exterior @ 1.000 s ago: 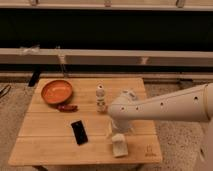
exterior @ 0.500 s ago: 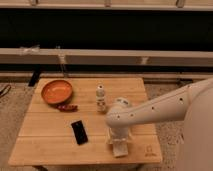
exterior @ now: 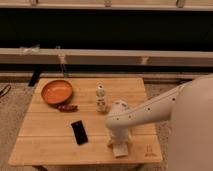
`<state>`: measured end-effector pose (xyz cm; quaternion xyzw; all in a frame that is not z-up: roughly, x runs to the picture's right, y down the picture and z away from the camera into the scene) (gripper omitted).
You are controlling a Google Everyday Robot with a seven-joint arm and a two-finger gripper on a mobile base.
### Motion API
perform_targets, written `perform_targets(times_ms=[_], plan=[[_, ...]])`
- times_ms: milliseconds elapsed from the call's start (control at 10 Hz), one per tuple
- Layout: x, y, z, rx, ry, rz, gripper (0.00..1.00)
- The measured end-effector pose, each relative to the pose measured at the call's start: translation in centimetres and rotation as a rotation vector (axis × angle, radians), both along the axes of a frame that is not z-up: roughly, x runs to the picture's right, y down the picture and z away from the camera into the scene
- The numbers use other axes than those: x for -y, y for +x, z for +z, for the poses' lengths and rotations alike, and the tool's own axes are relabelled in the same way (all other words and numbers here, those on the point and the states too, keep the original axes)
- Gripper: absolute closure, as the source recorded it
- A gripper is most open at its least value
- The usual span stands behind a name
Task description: Place the white sponge in the ceramic cup
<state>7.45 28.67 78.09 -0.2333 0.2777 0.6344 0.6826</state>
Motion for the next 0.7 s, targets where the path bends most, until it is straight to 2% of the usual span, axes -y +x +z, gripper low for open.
perform_targets(times_ms=[200,500,600,700], plan=[[0.09,-0.09,0.13,-0.005,-0.015,0.000,0.60],[0.13,-0.01,0.04,-0.006,-0.014,-0.002,0.91],[0.46,0.24,-0.27,-0.002,-0.010,-0.001,0.98],[1.01,0.01,-0.80,0.014,-0.002,0.008,1.00]])
